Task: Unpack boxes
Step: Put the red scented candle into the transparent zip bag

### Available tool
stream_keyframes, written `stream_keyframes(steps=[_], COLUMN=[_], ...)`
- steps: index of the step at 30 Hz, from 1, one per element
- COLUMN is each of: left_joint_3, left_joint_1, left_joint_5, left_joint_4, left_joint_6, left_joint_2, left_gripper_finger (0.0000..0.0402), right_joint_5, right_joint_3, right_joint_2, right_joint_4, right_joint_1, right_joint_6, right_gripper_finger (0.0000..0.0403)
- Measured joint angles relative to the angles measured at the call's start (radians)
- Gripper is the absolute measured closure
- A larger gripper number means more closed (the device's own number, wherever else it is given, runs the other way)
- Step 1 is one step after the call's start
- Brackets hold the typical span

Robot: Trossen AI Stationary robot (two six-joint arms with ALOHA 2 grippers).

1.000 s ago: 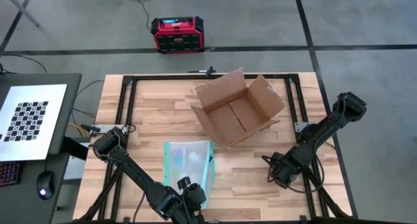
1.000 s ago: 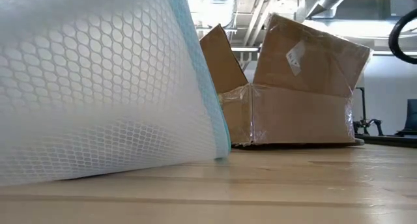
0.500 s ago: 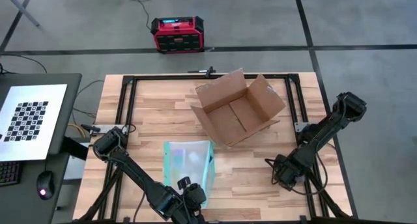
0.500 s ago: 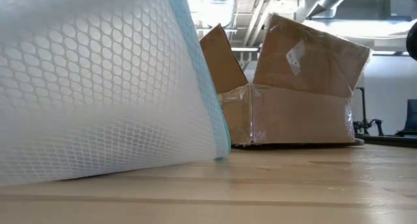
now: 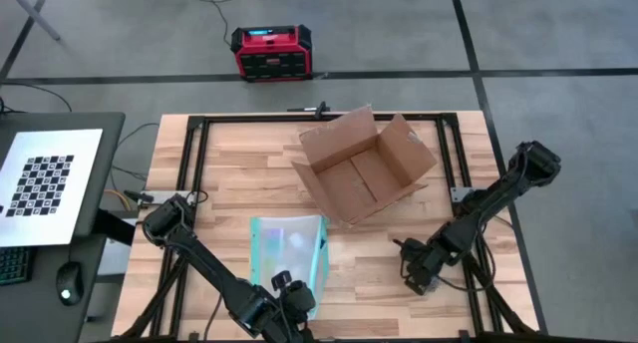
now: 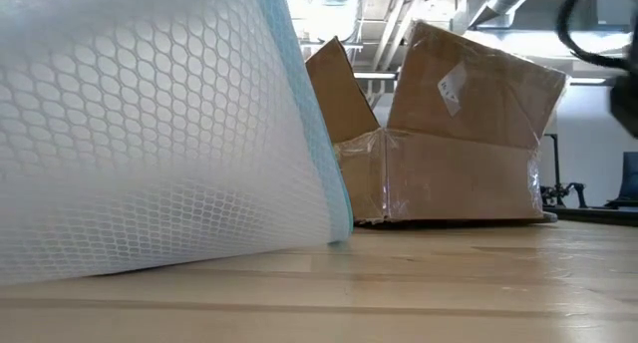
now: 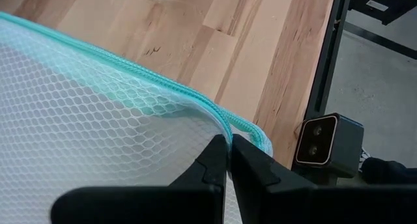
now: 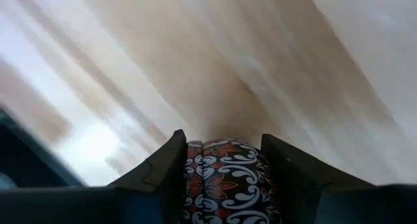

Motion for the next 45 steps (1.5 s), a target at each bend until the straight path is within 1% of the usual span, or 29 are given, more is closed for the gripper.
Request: stream_keyframes(steps=[2,4,8,10,12,15,18,23,27,30,34,38,42,45], left_joint_3=[0.0,0.0,0.0,0.0,0.0,0.0,0.0,0.0,0.0,0.0,0.0,0.0,0.0,0.0], left_joint_1=[0.0,0.0,0.0,0.0,0.0,0.002,0.002,0.002,0.002,0.002,0.004,0.007,0.008,0.008], left_joint_5=[0.0,0.0,0.0,0.0,0.0,0.0,0.0,0.0,0.0,0.0,0.0,0.001,0.001,0.0], left_joint_4=[0.0,0.0,0.0,0.0,0.0,0.0,0.0,0.0,0.0,-0.001,-0.002,-0.002,-0.001,0.0], left_joint_6=[0.0,0.0,0.0,0.0,0.0,0.0,0.0,0.006,0.007,0.007,0.007,0.007,0.008,0.008], left_joint_2=[0.0,0.0,0.0,0.0,0.0,0.0,0.0,0.0,0.0,0.0,0.0,0.0,0.0,0.0], left_gripper_finger=[0.0402,0.0402,0.0402,0.0402,0.0402,0.0402,0.0402,0.0402,0.0402,0.0402,0.0402,0.0402,0.0402,0.0402], right_joint_5=[0.04,0.105,0.247,0.301,0.329,0.348,0.349,0.35,0.35,0.348,0.295,0.204,0.19,0.187], right_joint_3=[0.0,0.0,0.0,0.0,0.0,0.011,0.065,0.227,0.351,0.441,0.525,0.556,0.555,0.555], right_joint_2=[0.0,0.0,0.0,0.013,0.041,0.123,0.233,0.398,0.51,0.572,0.647,0.667,0.663,0.628], right_joint_4=[0.064,0.139,0.326,0.44,0.568,0.758,0.848,0.877,0.878,0.882,0.873,0.88,0.859,0.801], right_joint_1=[-0.026,-0.054,-0.119,-0.155,-0.185,-0.227,-0.255,-0.291,-0.317,-0.333,-0.342,-0.345,-0.345,-0.345], right_joint_6=[-0.015,-0.027,-0.067,-0.097,-0.138,-0.184,-0.236,-0.345,-0.394,-0.412,-0.414,-0.459,-0.507,-0.563], right_gripper_finger=[0.0242,0.0242,0.0242,0.0242,0.0242,0.0242,0.0242,0.0242,0.0241,0.0222,0.0185,0.0167,0.0164,0.0163])
